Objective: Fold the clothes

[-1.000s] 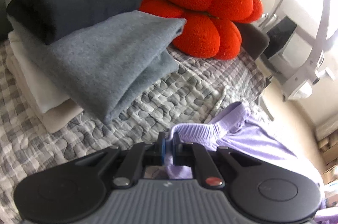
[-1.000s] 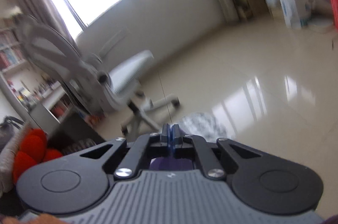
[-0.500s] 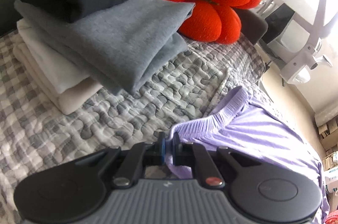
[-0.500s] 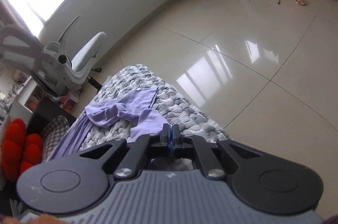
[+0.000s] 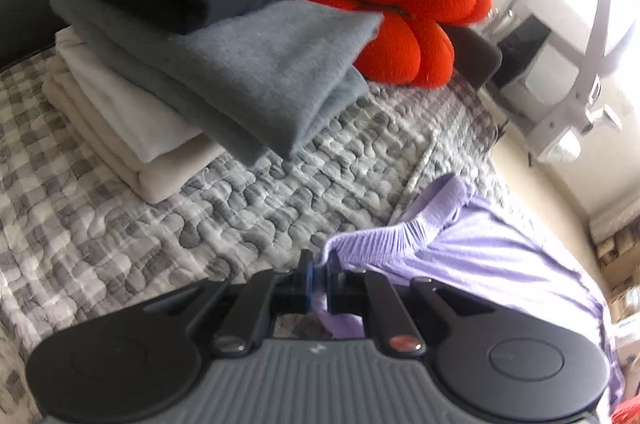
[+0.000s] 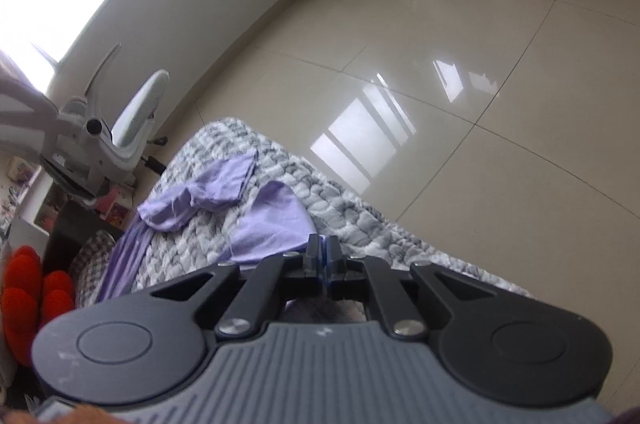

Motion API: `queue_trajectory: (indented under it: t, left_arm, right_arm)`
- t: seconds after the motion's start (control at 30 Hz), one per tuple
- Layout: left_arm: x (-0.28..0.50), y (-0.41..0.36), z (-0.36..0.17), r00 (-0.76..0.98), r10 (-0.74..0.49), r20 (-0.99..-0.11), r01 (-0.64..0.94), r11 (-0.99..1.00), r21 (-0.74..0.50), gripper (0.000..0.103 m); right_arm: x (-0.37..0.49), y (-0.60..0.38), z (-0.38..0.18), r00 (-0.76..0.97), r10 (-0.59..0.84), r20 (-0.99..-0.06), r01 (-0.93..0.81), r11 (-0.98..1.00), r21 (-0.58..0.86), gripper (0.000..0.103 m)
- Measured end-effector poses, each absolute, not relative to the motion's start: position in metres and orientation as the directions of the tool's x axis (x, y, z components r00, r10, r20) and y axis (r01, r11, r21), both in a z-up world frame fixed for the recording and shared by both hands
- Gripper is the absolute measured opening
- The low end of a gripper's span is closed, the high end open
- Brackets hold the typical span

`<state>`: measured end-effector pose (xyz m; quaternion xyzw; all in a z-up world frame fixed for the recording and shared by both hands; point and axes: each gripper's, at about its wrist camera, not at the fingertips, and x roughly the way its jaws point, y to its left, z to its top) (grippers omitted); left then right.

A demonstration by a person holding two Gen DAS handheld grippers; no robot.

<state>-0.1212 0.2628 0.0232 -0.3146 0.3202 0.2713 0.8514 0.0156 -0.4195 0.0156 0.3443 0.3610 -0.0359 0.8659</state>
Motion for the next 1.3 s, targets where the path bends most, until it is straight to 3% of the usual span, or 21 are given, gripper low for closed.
queue_trajectory:
  t: [0.17, 0.33, 0.4, 0.43, 0.47, 0.5, 0.6, 0.63, 0.67, 0.73, 0.87, 1.1, 1.23, 1.3]
  left_arm:
    - [-0.113, 0.265, 0.015, 0.605, 0.242, -0.759, -0.679, 0.655, -0.332, 0.008]
    - [-0.109, 0.263, 0.016, 0.588, 0.261, -0.766, -0.694, 0.65, -0.311, 0.019]
    - [-0.108, 0.26, 0.02, 0.569, 0.325, -0.755, -0.716, 0.648, -0.261, 0.025]
    - [-0.108, 0.259, 0.022, 0.563, 0.353, -0.748, -0.725, 0.646, -0.24, 0.03]
    - [-0.108, 0.258, 0.024, 0.555, 0.38, -0.74, -0.733, 0.643, -0.22, 0.033]
    - [-0.108, 0.256, 0.026, 0.548, 0.407, -0.731, -0.742, 0.64, -0.2, 0.035]
    - [-0.107, 0.255, 0.027, 0.543, 0.43, -0.721, -0.74, 0.652, -0.168, 0.035]
    - [-0.107, 0.255, 0.027, 0.545, 0.43, -0.72, -0.735, 0.657, -0.164, 0.035]
    - [-0.107, 0.255, 0.028, 0.547, 0.43, -0.719, -0.733, 0.66, -0.163, 0.035]
    - [-0.107, 0.256, 0.029, 0.549, 0.432, -0.715, -0.731, 0.664, -0.16, 0.035]
    - [-0.107, 0.254, 0.03, 0.555, 0.432, -0.711, -0.724, 0.672, -0.157, 0.035]
    - [-0.101, 0.249, 0.033, 0.571, 0.436, -0.696, -0.712, 0.685, -0.155, 0.035]
    - [-0.101, 0.252, 0.033, 0.57, 0.424, -0.703, -0.716, 0.676, -0.174, 0.035]
    - [-0.103, 0.255, 0.034, 0.57, 0.424, -0.704, -0.724, 0.663, -0.188, 0.035]
  right_arm:
    - [0.015, -0.423, 0.017, 0.713, 0.075, -0.697, 0.368, 0.806, 0.463, 0.005]
    - [0.022, -0.41, 0.029, 0.746, 0.065, -0.662, 0.237, 0.904, 0.356, 0.013]
    - [0.029, -0.393, 0.034, 0.765, 0.081, -0.639, 0.14, 0.948, 0.287, 0.025]
    - [0.033, -0.384, 0.034, 0.767, 0.093, -0.635, 0.091, 0.964, 0.252, 0.043]
    - [0.037, -0.375, 0.034, 0.768, 0.107, -0.631, 0.042, 0.976, 0.216, 0.054]
    - [0.042, -0.367, 0.032, 0.76, 0.129, -0.636, 0.0, 0.98, 0.199, 0.054]
    - [0.058, -0.353, 0.02, 0.718, 0.179, -0.673, -0.068, 0.98, 0.189, 0.054]
    - [0.063, -0.349, 0.015, 0.701, 0.186, -0.689, -0.084, 0.98, 0.179, 0.05]
    - [0.066, -0.345, 0.011, 0.691, 0.154, -0.706, -0.076, 0.987, 0.141, 0.027]
    - [0.062, -0.349, 0.014, 0.721, 0.082, -0.688, -0.024, 0.995, 0.093, 0.005]
    - [0.04, -0.38, 0.026, 0.772, 0.004, -0.635, 0.122, 0.98, 0.156, 0.005]
    - [0.038, -0.416, 0.017, 0.723, -0.093, -0.685, 0.288, 0.942, 0.175, 0.005]
    - [0.041, -0.419, 0.006, 0.686, -0.031, -0.727, 0.258, 0.944, 0.204, 0.005]
    - [0.043, -0.409, 0.016, 0.726, 0.023, -0.688, 0.174, 0.961, 0.216, 0.014]
